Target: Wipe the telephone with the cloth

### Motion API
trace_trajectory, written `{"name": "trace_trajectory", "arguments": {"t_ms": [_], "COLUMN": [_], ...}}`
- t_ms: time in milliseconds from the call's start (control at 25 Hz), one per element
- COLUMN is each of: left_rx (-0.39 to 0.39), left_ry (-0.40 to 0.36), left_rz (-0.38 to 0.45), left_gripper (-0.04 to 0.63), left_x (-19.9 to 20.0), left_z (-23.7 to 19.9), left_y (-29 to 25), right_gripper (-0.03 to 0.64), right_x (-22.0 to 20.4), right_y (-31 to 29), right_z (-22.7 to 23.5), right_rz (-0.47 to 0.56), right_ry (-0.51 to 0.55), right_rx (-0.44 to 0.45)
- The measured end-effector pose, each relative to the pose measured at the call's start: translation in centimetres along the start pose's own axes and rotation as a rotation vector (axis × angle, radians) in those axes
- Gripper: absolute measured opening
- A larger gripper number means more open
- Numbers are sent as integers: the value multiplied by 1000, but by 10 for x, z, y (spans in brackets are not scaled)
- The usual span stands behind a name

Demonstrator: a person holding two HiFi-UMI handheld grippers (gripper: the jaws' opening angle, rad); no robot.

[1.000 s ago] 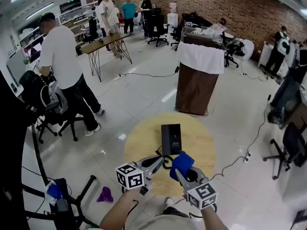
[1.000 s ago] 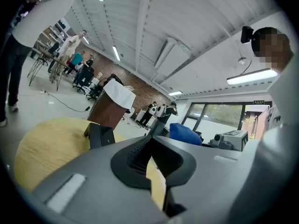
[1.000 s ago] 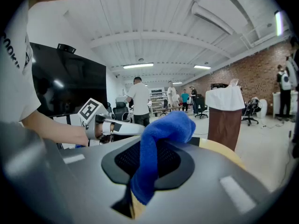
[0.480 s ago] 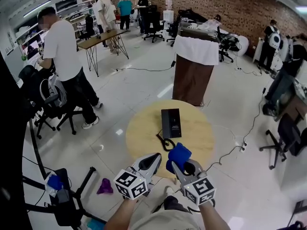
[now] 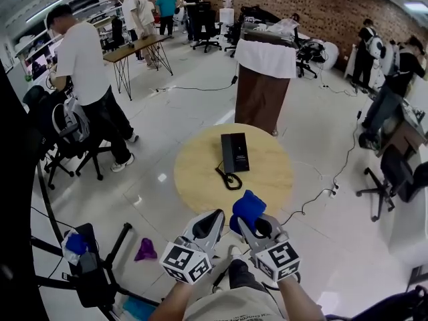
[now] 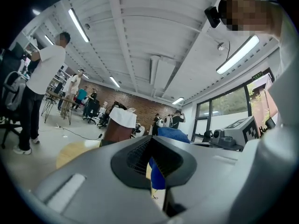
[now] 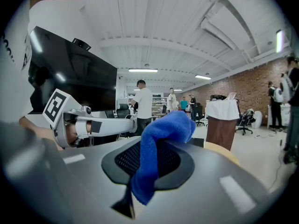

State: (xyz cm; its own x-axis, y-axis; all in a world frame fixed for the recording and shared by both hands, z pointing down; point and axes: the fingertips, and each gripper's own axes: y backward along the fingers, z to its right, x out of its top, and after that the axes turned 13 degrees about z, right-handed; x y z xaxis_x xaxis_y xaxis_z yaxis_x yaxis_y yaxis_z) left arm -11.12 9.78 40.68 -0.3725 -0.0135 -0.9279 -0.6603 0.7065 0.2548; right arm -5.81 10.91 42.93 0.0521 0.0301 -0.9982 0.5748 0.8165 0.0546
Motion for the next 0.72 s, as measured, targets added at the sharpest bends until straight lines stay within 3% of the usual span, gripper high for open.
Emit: {"name": "trace_trajectory", "arguments": {"t_ms": [720], "left_rx": [27], "left_ry": [-91], "left_rz": [-25], "left_gripper": [-8], "left_x": [10], "left_z": [40], "left_y": [47], "right_gripper": [61], "right_x": [15], "right_y": [46], "right_z": [-48], "right_rz": [28], "right_ry": [31], "right_rx": [-55]}}
